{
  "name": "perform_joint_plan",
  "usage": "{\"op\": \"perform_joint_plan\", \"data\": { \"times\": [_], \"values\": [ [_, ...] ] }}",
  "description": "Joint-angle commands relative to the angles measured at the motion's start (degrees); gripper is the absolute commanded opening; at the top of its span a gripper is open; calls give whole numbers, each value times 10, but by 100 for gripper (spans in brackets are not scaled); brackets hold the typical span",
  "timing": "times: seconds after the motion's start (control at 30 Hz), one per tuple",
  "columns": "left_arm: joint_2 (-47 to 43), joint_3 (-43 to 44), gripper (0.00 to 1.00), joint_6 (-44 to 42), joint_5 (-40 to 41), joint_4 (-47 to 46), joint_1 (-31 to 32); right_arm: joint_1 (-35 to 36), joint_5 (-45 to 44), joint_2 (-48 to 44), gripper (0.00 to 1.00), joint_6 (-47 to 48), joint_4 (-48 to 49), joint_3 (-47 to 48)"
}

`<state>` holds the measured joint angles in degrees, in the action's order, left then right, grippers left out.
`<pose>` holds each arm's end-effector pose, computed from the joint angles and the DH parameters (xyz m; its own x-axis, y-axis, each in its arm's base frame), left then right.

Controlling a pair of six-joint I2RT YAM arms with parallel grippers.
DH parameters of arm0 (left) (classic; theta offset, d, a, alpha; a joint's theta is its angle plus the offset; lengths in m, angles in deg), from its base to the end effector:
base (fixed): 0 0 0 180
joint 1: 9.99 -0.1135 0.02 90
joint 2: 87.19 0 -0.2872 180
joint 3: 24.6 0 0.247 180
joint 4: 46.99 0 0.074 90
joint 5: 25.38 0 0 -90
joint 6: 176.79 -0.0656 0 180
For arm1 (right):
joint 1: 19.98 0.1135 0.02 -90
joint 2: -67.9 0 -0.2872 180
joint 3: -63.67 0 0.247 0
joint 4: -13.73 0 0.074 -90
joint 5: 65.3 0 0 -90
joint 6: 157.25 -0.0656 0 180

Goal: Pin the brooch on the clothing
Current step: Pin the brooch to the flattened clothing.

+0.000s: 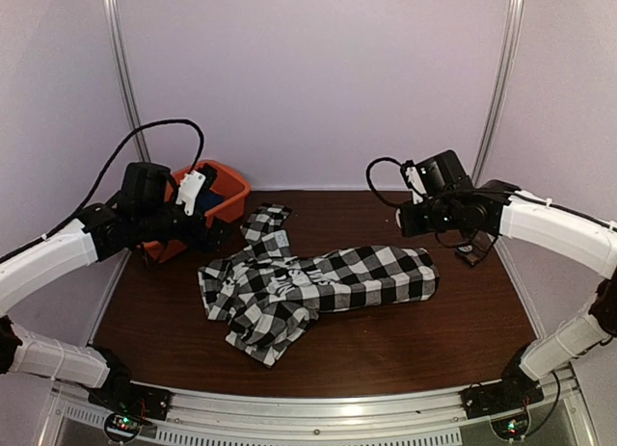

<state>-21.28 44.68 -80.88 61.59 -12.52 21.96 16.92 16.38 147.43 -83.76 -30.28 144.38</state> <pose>0.2262 -0.1452 0.3181 -0.4943 0.1871 -0.8489 0.5187 0.8471 -0.1153 0.2589 0.1825 0.3066 -0.6659 -0.1484 -0.7311 -0.3337 0.9357 0.1141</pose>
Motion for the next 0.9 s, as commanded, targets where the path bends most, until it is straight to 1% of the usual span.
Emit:
{"op": "perform_joint_plan", "data": {
  "times": [0.0,0.07,0.13,0.23,0.27,0.3,0.33,0.4,0.47,0.5,0.57,0.6,0.67,0.73,0.8,0.87],
  "values": [
    [-4,-7,98,-11,22,-9,6,0,-31,26,0,-10,-4,82],
    [1,-13,98,-9,41,-19,6,0,-66,37,0,-16,-8,107],
    [15,-31,98,-12,38,-41,6,0,-91,41,0,-29,-25,129],
    [35,-59,98,-27,11,-89,11,0,-101,30,0,-54,-33,115],
    [40,-64,98,-34,-3,-104,11,-1,-101,29,0,-62,-49,112],
    [48,-57,98,-37,-12,-107,11,-1,-86,33,0,-55,-57,116],
    [55,-50,98,-37,-29,-108,8,1,-75,37,0,-38,-60,121],
    [67,-37,98,-30,-60,-99,6,2,-83,39,0,-25,-53,118],
    [61,-7,98,-10,-91,-60,9,8,-85,19,0,-18,5,78],
    [47,-3,98,-1,-83,-50,13,13,-90,5,0,-25,34,56],
    [9,-11,98,5,-75,-48,21,20,-95,-23,0,-54,55,26],
    [-6,-20,98,5,-63,-60,32,23,-107,-41,0,-78,55,9],
    [-14,-23,98,-11,-63,-62,49,24,-83,-62,0,-120,31,-10],
    [-3,-8,98,-21,-63,-44,59,31,-74,-68,0,-125,3,-11],
    [5,-2,98,-25,-80,-34,60,44,-98,-65,0,-124,-35,-9],
    [3,-5,98,-45,-81,-36,61,65,-112,-64,0,-115,-48,-19]
  ]
}}
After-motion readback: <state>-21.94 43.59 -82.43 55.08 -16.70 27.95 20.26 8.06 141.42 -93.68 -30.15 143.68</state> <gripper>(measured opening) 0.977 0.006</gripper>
